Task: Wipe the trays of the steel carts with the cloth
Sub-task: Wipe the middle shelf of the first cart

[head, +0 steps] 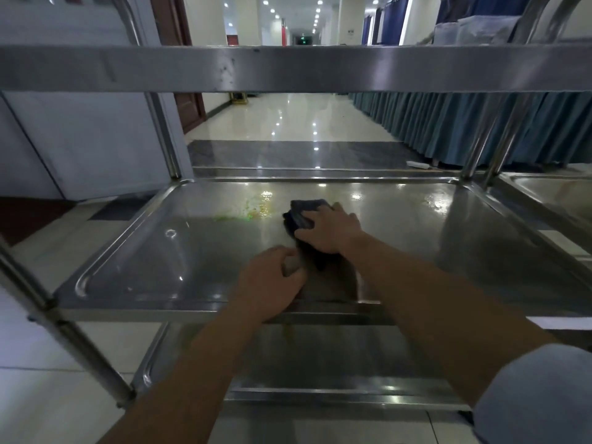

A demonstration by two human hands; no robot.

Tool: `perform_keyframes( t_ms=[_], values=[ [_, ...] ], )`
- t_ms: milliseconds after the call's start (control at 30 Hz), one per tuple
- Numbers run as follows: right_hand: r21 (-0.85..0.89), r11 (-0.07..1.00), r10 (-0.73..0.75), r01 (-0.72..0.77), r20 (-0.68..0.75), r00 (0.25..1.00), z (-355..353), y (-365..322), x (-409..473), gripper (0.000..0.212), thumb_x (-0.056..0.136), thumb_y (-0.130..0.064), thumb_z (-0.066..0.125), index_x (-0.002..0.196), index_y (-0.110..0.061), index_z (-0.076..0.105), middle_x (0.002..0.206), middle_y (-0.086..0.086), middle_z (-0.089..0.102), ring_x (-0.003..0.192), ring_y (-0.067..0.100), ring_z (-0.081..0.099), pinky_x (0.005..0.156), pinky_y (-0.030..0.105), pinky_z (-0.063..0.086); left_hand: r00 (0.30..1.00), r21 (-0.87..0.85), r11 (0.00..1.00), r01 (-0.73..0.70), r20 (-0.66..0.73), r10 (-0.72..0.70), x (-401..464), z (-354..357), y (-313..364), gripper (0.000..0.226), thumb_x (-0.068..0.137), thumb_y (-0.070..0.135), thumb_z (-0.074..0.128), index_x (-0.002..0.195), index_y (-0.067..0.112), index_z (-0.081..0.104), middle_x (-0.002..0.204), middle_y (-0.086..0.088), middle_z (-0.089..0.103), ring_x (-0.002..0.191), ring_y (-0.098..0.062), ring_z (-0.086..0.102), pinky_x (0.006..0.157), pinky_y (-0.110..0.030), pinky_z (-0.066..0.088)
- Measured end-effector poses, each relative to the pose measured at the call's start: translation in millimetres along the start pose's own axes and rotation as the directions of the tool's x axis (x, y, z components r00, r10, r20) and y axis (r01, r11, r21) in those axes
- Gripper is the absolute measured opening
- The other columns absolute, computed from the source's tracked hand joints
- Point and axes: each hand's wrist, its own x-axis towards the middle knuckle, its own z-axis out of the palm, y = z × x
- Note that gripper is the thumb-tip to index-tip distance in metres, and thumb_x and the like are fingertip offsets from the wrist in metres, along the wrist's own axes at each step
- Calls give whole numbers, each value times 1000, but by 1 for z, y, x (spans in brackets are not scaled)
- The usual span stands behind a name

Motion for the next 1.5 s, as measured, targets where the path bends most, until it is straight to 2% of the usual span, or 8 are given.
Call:
perform_keyframes(
  t_ms=[200,300,400,533,933,1033,1233,1500],
  values=[
    [63,945,320,-320,9,947,-24,83,-14,78,87,-83,19,144,-38,47,146,8,39,135,37,32,106,56,26,975,147,975,165,-173,-139,-25,-51,-71,66,82,59,44,130,19,61,131,-9,62,124,-30,53,108,-43,39],
    [67,962,265,-263,-23,964,-16,97,-7,58,95,-70,34,139,-36,50,145,8,40,134,35,35,107,54,28,970,279,938,205,-185,-157,-35,-63,-115,62,85,63,39,123,19,63,122,-11,64,117,-33,55,102,-47,42],
    [200,956,231,-216,-57,971,8,86,0,57,99,-54,42,147,-24,39,159,5,30,147,30,20,113,50,24,971,405,885,231,-156,-182,-37,-64,-130,72,89,67,23,142,24,47,145,-6,49,133,-28,43,110,-45,32],
    [91,988,123,-124,14,992,19,39,20,64,101,-60,28,158,-34,19,168,-2,9,153,30,-2,121,52,8,973,528,817,229,-125,-192,-37,-54,-132,82,83,65,-2,150,31,31,158,-2,31,143,-26,30,114,-43,26],
    [118,977,-192,178,116,974,37,-209,70,67,98,-57,27,157,-27,19,167,7,11,153,36,-5,118,61,-1,965,485,835,261,-158,-210,-40,-51,-129,88,80,63,-9,158,31,16,166,-2,16,152,-24,14,121,-41,17],
    [193,968,-177,159,82,981,37,-194,63,67,97,-53,29,156,-24,22,167,2,14,154,29,-3,118,63,-1,964,450,853,264,-149,-219,-42,-53,-124,89,78,68,-7,157,34,14,166,1,17,152,-21,14,120,-40,16],
    [223,971,-78,82,-27,997,38,-105,44,58,97,-52,32,151,-29,30,164,-1,20,153,20,2,118,59,5,925,251,916,312,-298,-233,-40,-87,-141,50,99,51,38,139,24,53,137,-2,58,129,-24,49,109,-39,33],
    [136,985,-100,102,-20,995,38,-31,54,56,103,-49,34,155,-29,28,166,-3,18,153,23,7,120,54,12,915,426,811,400,-240,-324,-52,-82,-164,56,101,52,21,152,29,26,162,-3,23,148,-28,21,119,-47,15]
  ],
)
